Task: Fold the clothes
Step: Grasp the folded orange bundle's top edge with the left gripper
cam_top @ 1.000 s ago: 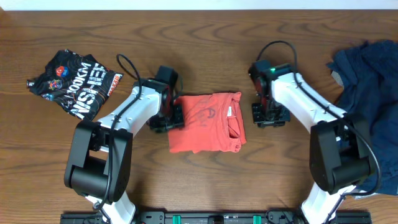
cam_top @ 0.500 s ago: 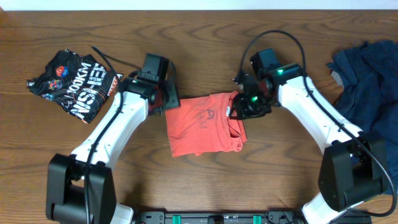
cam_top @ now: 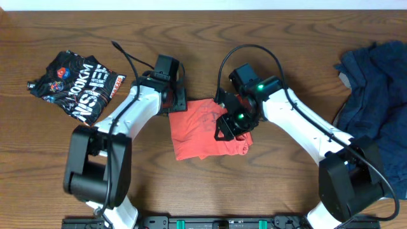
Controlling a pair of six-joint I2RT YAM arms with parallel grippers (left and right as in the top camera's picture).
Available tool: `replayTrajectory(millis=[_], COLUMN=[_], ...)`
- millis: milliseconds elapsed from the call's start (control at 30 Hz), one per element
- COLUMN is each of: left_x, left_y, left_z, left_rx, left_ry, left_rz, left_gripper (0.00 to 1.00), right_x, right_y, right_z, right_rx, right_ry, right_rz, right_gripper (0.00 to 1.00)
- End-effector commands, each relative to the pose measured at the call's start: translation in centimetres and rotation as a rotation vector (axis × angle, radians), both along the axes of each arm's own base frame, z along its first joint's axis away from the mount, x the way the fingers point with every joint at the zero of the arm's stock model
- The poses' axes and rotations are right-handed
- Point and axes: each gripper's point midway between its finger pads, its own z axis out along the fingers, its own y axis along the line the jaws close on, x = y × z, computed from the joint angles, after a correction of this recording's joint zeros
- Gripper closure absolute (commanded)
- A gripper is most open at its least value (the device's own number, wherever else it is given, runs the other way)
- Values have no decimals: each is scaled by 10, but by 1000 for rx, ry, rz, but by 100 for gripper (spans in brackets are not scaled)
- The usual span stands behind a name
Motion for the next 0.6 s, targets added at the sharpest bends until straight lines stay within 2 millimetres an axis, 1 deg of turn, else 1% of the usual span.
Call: replayTrajectory(millis=[0,67,100,167,233,300,367,400,467,500,567], left_x=[-12,-25,-33,-49,-68,-90,-105,-113,-124,-127,-130], left_y=[3,7,9,14,19,25,27,26,22,20,18], left_z=[-13,-20,-22,-23,-23,-21,-18,-16,-13,-11,-8], left_rx=[23,40,49,67,88,113,116,107,75,65,54], left_ry=[67,126,158,224,301,389,456,490,540,555,564], left_rz=[-23,-23,-23,-22,-17,-17,-17,-16,-15,-14,1], left_gripper=[44,44,44,44,44,44,44,44,45,47,48], right_x=[-13,-16,-15,-8,5,28,58,76,111,126,146], right_y=[-9,-19,-28,-48,-67,-88,-106,-113,-115,-115,-114], right_z=[-16,-29,-38,-53,-62,-65,-62,-58,-48,-42,-32], right_rx=[-43,-94,-144,-252,-344,-429,-492,-503,-463,-428,-376], right_ry=[20,21,13,-25,-86,-174,-292,-361,-476,-526,-583], right_rz=[4,-13,-35,-99,-159,-231,-312,-357,-432,-467,-511], right_gripper=[50,50,51,52,53,52,52,51,49,47,47])
